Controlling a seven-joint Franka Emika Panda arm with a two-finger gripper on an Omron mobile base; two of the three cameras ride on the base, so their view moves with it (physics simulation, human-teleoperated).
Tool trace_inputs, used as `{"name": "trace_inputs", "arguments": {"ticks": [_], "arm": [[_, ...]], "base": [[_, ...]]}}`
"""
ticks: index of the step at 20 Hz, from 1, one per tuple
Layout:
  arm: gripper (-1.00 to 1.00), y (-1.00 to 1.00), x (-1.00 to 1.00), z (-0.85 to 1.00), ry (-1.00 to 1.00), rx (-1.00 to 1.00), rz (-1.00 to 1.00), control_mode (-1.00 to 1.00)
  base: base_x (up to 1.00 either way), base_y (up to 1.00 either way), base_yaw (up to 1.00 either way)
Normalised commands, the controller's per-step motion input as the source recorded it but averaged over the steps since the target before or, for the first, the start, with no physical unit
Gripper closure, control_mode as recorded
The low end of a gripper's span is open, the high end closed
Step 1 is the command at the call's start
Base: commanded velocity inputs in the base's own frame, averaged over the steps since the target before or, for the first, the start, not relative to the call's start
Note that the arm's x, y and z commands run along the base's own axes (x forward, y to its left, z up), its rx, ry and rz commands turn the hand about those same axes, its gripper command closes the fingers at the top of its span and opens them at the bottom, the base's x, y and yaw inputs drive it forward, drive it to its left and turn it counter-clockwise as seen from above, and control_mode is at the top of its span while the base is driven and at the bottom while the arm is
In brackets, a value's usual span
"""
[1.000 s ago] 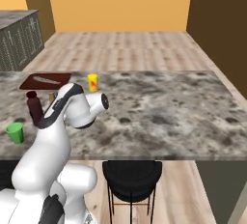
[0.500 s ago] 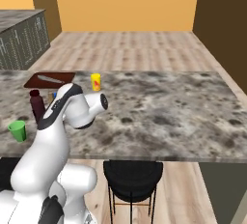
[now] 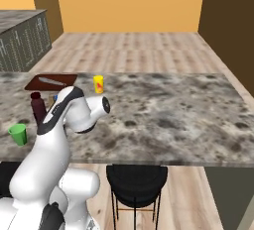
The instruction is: Place the drinks on the dining counter in a tight cluster.
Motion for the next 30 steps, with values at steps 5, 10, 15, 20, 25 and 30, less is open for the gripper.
{"name": "trace_inputs", "arguments": {"ticks": [5, 10, 15, 20, 25, 30], "arm": [[1.0, 0.0, 0.0, 0.0, 0.0, 0.0, 0.0, 1.0], [1.0, -0.09, 0.28, 0.01, -0.05, 0.03, 0.06, -1.0], [1.0, -0.12, 0.55, 0.0, 0.0, 0.06, 0.08, -1.0], [1.0, -0.21, 0.68, 0.0, 0.0, 0.09, 0.11, -1.0], [1.0, -0.17, 0.74, 0.0, 0.08, 0.03, 0.13, -1.0], [1.0, -0.02, 0.81, -0.03, 0.11, 0.01, 0.11, -1.0]], "base": [[0.03, 0.0, 0.0], [0.0, 0.0, 0.0], [0.0, 0.0, 0.0], [0.0, 0.0, 0.0], [0.0, 0.0, 0.0], [0.0, 0.0, 0.0]]}}
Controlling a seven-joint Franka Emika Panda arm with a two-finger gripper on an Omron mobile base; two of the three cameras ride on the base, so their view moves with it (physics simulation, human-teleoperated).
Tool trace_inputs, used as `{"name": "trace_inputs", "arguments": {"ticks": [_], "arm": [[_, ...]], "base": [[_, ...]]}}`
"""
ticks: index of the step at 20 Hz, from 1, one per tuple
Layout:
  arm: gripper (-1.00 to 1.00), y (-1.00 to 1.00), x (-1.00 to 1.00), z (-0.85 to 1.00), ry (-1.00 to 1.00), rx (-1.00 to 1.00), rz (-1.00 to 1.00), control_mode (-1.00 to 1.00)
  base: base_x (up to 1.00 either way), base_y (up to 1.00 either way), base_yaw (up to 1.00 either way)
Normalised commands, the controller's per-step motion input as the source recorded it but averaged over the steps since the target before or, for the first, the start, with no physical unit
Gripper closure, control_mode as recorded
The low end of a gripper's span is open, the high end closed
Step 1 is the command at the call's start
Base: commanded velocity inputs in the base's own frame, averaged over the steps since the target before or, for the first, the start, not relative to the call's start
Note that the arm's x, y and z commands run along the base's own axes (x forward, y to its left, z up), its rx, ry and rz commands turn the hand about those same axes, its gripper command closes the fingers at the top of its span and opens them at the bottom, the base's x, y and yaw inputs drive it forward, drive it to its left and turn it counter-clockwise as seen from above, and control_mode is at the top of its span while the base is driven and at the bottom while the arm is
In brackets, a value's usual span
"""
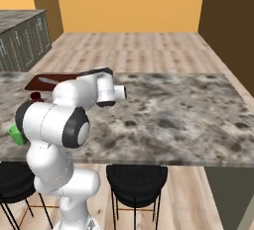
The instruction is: Place the drinks on the dining counter in a tight cluster.
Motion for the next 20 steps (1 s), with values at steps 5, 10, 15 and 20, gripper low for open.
{"name": "trace_inputs", "arguments": {"ticks": [5, 10, 15, 20], "arm": [[1.0, 0.16, 0.49, -0.16, 0.11, 0.0, 0.04, -1.0], [1.0, 0.22, 0.56, -0.23, 0.07, 0.0, 0.0, -1.0], [1.0, 0.28, 0.51, -0.16, 0.0, -0.03, 0.0, -1.0], [1.0, 0.26, 0.41, -0.06, -0.01, -0.11, 0.0, -1.0]], "base": [[0.0, 0.0, 0.0], [0.0, 0.0, 0.0], [0.0, 0.0, 0.0], [0.0, 0.0, 0.0]]}}
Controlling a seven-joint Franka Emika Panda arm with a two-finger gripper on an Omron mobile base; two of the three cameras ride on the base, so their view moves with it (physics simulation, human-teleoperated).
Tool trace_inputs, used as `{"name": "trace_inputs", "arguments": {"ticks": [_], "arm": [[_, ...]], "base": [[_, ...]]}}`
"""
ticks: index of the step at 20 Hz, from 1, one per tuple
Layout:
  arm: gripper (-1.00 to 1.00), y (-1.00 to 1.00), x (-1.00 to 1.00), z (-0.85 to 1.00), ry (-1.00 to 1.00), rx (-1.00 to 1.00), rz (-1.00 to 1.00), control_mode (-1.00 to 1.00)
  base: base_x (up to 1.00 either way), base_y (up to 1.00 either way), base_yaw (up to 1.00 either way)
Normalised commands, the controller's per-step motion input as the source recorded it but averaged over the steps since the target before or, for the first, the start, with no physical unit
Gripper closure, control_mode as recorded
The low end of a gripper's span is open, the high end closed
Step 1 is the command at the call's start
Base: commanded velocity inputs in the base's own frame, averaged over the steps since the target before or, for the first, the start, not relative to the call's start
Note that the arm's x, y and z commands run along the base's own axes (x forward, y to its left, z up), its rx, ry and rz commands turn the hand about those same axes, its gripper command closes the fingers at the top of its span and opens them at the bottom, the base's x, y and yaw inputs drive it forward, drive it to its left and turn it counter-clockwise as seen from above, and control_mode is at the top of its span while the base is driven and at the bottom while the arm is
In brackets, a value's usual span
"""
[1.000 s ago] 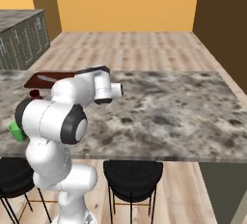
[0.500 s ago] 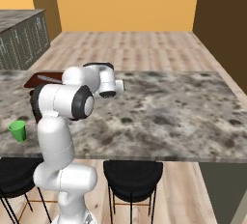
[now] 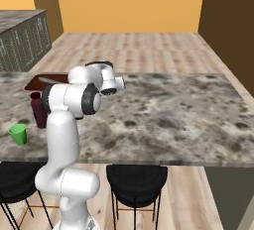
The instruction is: Place the drinks on the dining counter in a tight cluster.
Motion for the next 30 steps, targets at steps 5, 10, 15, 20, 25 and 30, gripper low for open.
{"name": "trace_inputs", "arguments": {"ticks": [5, 10, 15, 20, 25, 30], "arm": [[1.0, 0.21, 0.33, -0.09, -0.01, -0.09, -0.01, -1.0], [1.0, 0.13, 0.31, -0.09, 0.0, 0.0, -0.01, -1.0], [1.0, 0.12, 0.28, -0.18, -0.04, 0.0, 0.0, -1.0], [1.0, 0.09, 0.28, -0.21, -0.17, -0.02, 0.0, -1.0], [1.0, 0.08, 0.29, -0.17, -0.2, -0.01, 0.0, -1.0], [1.0, 0.08, 0.14, -0.26, -0.24, 0.0, 0.0, -1.0]], "base": [[0.0, 0.0, 0.0], [0.0, 0.0, 0.0], [0.0, 0.0, 0.0], [0.0, 0.0, 0.0], [0.0, 0.0, 0.0], [0.0, 0.0, 0.0]]}}
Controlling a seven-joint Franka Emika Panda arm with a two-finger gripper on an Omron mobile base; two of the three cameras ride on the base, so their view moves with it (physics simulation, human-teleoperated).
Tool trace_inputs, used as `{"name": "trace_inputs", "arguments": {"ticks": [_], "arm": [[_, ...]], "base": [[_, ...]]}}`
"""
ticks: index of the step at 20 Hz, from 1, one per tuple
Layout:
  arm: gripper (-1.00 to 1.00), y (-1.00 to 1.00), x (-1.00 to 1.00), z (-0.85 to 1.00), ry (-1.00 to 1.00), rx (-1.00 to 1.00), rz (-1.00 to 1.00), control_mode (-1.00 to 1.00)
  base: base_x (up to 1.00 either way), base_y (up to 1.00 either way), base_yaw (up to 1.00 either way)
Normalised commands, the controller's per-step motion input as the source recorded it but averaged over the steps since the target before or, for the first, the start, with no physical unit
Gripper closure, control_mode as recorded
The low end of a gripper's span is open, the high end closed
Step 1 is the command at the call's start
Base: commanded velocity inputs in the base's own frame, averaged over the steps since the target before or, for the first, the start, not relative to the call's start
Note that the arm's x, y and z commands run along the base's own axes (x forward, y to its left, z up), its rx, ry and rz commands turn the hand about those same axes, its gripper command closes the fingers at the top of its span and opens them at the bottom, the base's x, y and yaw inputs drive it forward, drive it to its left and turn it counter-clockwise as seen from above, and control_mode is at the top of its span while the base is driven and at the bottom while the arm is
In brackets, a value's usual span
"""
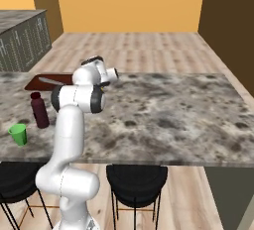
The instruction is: Place the drinks on the dining counter in a tight cluster.
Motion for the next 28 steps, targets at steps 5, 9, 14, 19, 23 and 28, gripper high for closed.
{"name": "trace_inputs", "arguments": {"ticks": [5, 9, 14, 19, 23, 28], "arm": [[1.0, 0.0, -0.15, -0.31, -0.22, 0.0, 0.0, -1.0], [1.0, 0.0, -0.12, -0.28, -0.21, 0.0, 0.0, -1.0], [1.0, 0.0, -0.13, -0.31, -0.16, 0.0, 0.0, -1.0], [1.0, -0.03, -0.1, -0.3, -0.04, 0.0, 0.0, -1.0], [1.0, -0.06, -0.02, -0.28, 0.0, 0.0, 0.0, -1.0], [1.0, -0.15, 0.07, -0.25, 0.0, 0.0, 0.0, -1.0]], "base": [[0.0, 0.0, 0.0], [0.0, 0.0, 0.0], [0.0, 0.0, 0.0], [0.0, 0.0, 0.0], [0.0, 0.0, 0.0], [0.0, 0.0, 0.0]]}}
